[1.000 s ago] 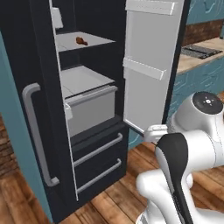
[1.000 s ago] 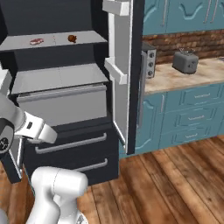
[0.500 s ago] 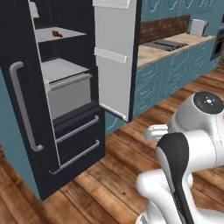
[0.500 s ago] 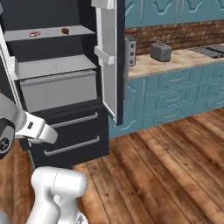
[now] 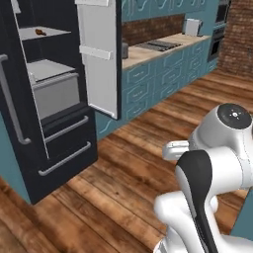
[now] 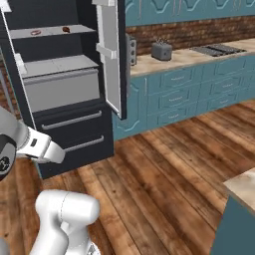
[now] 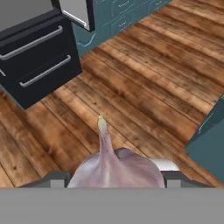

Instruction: Gather the lemon and garlic from the fridge and place them on a tray on the dining counter. Then gather the chicken drumstick and steak from the fridge and place them on the other tray.

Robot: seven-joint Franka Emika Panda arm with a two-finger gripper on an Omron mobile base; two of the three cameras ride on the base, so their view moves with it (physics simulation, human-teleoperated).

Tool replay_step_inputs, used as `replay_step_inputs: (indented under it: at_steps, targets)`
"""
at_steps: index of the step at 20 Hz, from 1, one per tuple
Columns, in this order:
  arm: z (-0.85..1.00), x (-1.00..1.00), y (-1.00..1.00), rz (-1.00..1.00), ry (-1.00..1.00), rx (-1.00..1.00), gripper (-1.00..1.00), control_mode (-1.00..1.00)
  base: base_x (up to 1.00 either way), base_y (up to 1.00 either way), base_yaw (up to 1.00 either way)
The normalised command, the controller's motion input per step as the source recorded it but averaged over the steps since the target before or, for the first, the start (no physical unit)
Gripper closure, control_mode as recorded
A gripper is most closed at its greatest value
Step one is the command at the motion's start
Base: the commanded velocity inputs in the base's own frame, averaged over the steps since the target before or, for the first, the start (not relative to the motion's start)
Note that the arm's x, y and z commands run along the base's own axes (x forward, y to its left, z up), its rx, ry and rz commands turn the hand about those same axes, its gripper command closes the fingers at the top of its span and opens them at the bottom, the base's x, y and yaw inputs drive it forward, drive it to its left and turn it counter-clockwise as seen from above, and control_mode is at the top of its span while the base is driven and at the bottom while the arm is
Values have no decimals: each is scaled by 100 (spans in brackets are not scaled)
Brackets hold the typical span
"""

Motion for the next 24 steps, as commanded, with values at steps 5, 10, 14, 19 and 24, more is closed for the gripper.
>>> replay_step_inputs:
  at_steps: [5,10,14,19,24]
  targets:
    - [0,0,0,0,0,0,100,100,-100,-61,-15]
    - [0,0,0,0,0,0,100,100,-100,-90,-14]
    - [0,0,0,0,0,0,100,100,-100,-85,-14]
    - [0,0,0,0,0,0,100,100,-100,-94,-11]
    - [0,0,0,0,0,0,100,100,-100,-100,-8]
